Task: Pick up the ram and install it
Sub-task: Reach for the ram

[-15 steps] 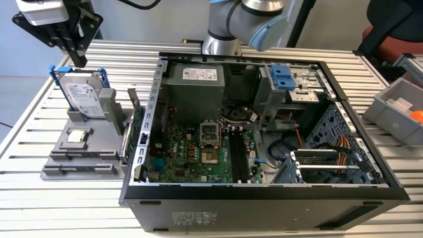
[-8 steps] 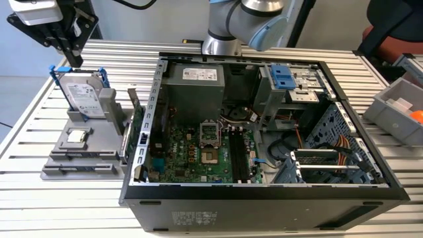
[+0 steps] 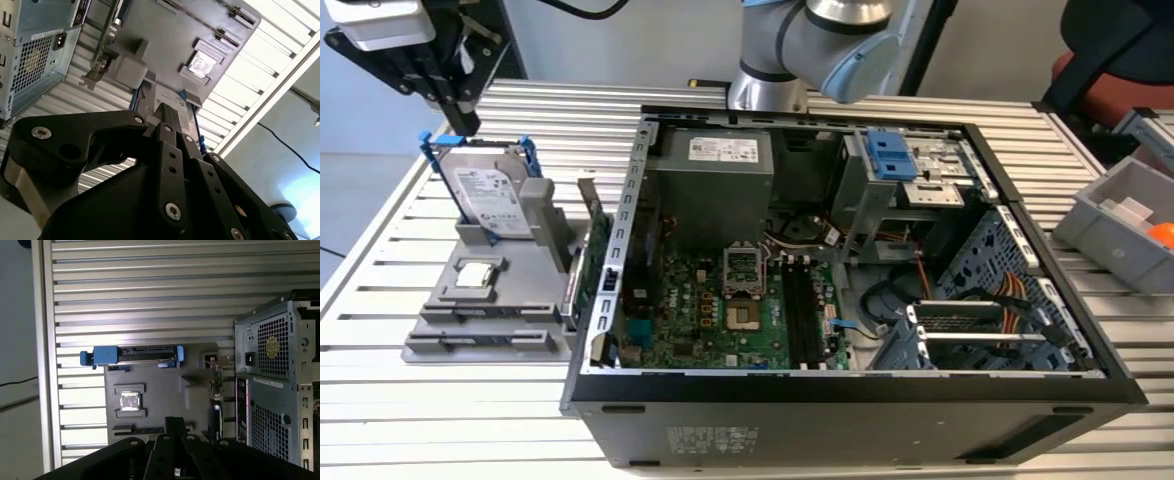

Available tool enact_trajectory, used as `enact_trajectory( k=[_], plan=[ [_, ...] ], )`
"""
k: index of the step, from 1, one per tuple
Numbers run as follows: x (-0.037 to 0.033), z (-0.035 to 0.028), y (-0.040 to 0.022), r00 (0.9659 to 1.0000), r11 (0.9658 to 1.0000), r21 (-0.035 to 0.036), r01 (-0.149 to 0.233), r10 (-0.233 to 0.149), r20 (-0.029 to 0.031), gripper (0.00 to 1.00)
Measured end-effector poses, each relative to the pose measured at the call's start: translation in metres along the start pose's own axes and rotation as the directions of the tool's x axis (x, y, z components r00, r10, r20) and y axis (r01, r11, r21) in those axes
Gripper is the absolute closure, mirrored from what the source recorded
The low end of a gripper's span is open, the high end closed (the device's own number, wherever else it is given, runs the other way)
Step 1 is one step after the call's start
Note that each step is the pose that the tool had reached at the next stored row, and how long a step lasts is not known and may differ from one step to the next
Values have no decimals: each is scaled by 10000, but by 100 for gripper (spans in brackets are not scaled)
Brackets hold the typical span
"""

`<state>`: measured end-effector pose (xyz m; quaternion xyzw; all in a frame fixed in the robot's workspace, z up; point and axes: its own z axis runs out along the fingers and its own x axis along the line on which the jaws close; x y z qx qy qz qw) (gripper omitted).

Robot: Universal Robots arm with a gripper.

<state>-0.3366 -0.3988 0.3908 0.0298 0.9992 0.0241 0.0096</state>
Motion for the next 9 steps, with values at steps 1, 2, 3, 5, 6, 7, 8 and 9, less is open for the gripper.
enact_trajectory(
  k=[1,2,3,5,6,7,8,9],
  plan=[
    [8,0,-1,10000,10000,1,1,-1,0,100],
    [17,-1,-1,10000,10000,1,1,-1,-1,100],
    [27,-1,-1,10000,10000,1,2,-2,-1,100],
    [50,-1,-3,10000,10000,1,3,-3,0,100],
    [62,-1,-4,10000,10000,1,4,-4,0,100],
    [73,-2,-4,10000,10000,1,4,-4,-1,100],
    [85,-2,-5,10000,10000,1,4,-4,-1,100],
    [96,-2,-6,10000,10000,1,4,-4,-1,100]
  ],
)
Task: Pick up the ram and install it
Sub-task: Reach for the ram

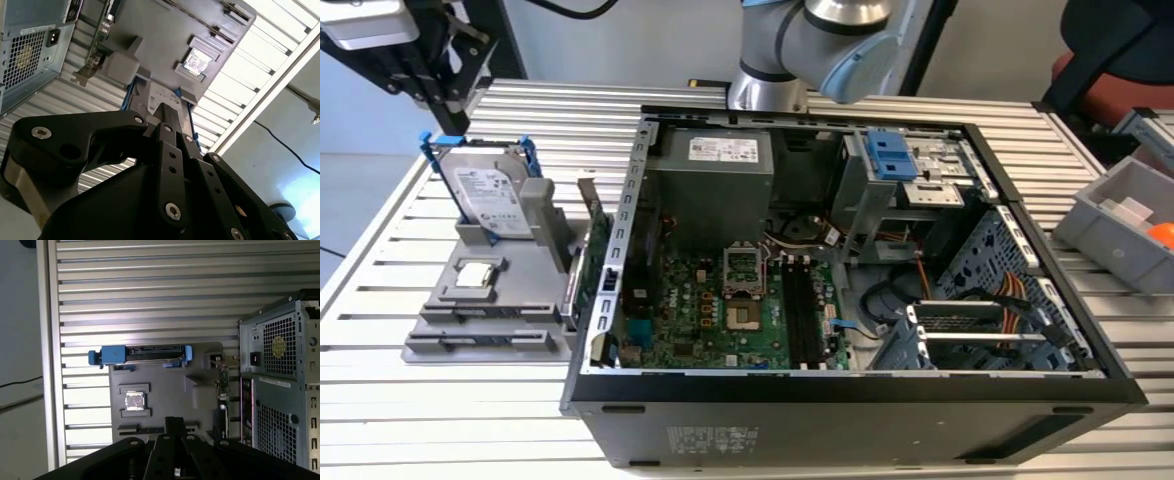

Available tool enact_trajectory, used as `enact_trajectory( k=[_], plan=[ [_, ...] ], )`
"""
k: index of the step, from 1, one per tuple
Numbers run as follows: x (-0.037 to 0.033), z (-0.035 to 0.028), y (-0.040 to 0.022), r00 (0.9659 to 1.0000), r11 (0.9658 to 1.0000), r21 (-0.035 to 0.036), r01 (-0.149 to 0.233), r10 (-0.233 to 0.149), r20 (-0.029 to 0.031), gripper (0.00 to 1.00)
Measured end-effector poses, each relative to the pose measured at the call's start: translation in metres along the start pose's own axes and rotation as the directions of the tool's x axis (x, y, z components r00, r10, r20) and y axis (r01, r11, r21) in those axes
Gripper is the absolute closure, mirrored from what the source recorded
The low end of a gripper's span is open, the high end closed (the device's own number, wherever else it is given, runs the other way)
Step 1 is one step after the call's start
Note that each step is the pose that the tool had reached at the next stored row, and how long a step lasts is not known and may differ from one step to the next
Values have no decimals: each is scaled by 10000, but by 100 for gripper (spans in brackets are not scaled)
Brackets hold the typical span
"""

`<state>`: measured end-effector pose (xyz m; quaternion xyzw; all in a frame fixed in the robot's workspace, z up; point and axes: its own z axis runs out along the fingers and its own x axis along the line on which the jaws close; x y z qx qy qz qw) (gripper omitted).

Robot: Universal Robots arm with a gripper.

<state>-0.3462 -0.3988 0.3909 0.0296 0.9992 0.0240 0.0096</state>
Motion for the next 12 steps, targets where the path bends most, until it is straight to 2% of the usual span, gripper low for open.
enact_trajectory(
  k=[12],
  plan=[
    [120,-2,-7,10000,10000,0,6,-6,0,100]
  ],
)
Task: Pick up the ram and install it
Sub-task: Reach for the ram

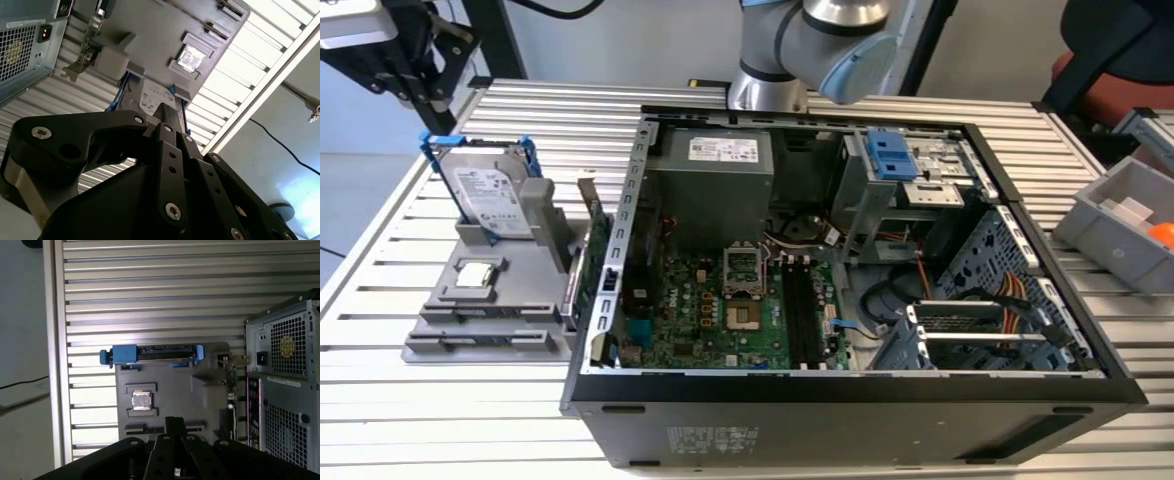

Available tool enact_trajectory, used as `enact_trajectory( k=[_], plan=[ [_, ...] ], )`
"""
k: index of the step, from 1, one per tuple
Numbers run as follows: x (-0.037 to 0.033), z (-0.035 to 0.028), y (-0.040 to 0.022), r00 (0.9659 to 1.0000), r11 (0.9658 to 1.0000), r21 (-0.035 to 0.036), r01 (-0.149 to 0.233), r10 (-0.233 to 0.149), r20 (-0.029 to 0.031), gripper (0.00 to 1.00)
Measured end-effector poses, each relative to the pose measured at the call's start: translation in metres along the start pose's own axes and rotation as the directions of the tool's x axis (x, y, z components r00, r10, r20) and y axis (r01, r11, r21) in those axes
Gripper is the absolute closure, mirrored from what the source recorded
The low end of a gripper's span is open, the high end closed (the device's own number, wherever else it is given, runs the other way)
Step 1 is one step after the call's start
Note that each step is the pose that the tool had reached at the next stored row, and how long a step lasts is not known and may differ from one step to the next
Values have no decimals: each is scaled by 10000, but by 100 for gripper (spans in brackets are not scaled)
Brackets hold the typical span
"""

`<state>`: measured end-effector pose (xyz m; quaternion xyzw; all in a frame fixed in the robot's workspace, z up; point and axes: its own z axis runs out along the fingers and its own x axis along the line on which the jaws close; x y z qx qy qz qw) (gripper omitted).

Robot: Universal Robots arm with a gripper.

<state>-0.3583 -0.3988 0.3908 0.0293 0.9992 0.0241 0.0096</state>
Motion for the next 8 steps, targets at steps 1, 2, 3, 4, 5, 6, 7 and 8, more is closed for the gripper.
enact_trajectory(
  k=[1,2,3,4,5,6,7,8],
  plan=[
    [8,0,0,10000,10000,0,1,-1,0,100],
    [16,0,-1,10000,10000,0,2,-2,0,100],
    [24,0,-1,10000,10000,0,4,-4,-1,100],
    [31,1,-2,10000,10000,-1,10,-10,0,100],
    [38,1,-3,10000,10000,-1,18,-18,0,100],
    [46,1,-3,10000,10000,-2,45,-45,-1,100],
    [53,1,-3,10000,10000,-1,90,-90,-5,100],
    [57,1,-4,9999,9999,-3,145,-145,-7,100]
  ],
)
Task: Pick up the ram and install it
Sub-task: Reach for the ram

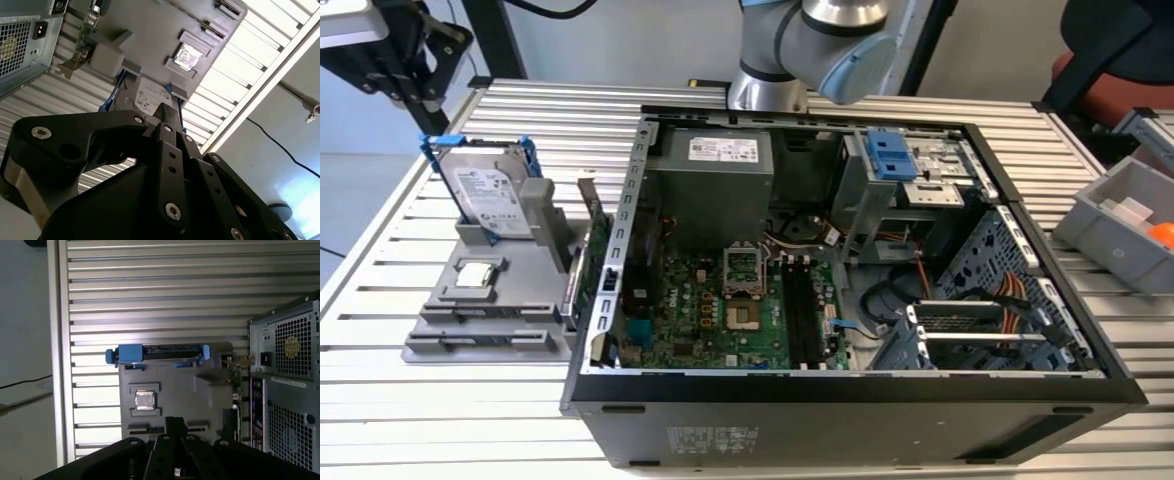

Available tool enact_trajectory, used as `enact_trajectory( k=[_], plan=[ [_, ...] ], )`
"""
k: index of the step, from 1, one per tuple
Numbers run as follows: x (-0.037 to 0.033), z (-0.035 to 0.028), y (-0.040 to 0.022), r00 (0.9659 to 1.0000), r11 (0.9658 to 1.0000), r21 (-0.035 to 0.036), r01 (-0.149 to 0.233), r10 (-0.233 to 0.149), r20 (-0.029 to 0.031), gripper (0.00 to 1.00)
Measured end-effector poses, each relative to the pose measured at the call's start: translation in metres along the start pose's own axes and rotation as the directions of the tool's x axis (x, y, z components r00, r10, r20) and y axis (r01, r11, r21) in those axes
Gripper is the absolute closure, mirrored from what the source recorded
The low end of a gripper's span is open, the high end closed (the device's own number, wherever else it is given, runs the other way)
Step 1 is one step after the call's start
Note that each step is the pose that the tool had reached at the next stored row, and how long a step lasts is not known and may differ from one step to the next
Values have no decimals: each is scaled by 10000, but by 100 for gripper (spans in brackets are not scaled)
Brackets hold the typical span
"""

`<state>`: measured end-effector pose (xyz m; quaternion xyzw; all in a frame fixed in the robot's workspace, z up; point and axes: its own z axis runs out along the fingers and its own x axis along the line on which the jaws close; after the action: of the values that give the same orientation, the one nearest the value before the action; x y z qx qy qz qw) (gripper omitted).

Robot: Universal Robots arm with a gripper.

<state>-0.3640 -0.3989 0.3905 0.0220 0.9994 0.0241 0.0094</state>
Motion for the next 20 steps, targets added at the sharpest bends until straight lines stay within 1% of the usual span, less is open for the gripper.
enact_trajectory(
  k=[4,6,13,20],
  plan=[
    [10,2,0,9993,9993,-7,383,-383,-19,100],
    [11,3,0,9988,9988,-9,484,-484,-23,100],
    [13,3,-5,9987,9987,-10,508,-509,-25,100],
    [-5,0,-78,9987,9987,-10,508,-509,-36,100]
  ],
)
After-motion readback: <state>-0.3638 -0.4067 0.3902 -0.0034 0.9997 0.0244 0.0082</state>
